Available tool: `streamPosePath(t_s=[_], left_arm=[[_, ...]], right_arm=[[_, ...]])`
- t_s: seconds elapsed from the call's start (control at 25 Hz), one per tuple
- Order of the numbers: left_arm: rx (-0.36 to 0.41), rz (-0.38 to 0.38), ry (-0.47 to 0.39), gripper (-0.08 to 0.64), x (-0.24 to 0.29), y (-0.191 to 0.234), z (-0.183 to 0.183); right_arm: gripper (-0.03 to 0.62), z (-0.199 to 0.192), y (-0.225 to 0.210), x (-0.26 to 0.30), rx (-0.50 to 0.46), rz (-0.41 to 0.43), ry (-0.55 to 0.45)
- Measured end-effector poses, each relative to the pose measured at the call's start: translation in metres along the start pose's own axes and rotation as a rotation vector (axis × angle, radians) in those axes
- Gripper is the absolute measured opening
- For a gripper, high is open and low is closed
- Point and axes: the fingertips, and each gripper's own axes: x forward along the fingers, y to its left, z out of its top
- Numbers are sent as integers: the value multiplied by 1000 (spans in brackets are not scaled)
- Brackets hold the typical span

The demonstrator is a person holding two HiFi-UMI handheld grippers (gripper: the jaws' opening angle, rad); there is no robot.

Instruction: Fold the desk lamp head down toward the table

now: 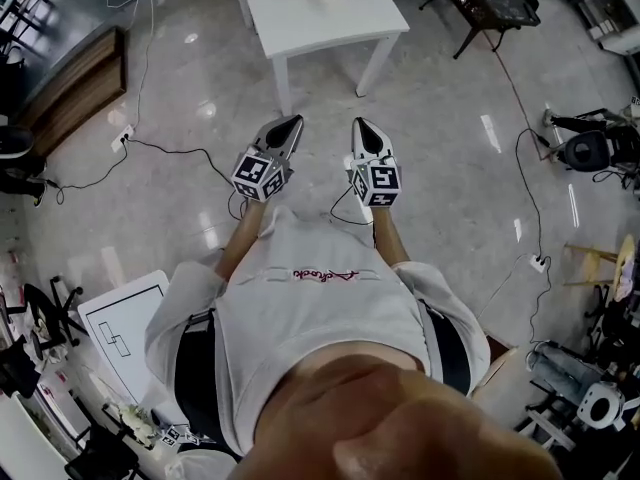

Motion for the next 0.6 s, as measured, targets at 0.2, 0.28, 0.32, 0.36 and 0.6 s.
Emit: streamPosePath(t_s=[0.2,0.28,0.32,0.36,0.6], left_arm=[[5,9,-2,25,11,-9,-1],[5,9,2,25,16,-15,-3],[4,7,2,25,18,-19,-5],[3,5,1,25,21,-22,-6],[-5,3,3,25,32,-38,-17]], right_arm=[[20,2,-9,-1,5,24,-7],[20,1,-12,-4,8,37,-6],[20,0,-14,-6,6,42,-5],[20,-1,-17,-8,2,45,-4],[20,-9,-27,-22,-1,55,7]])
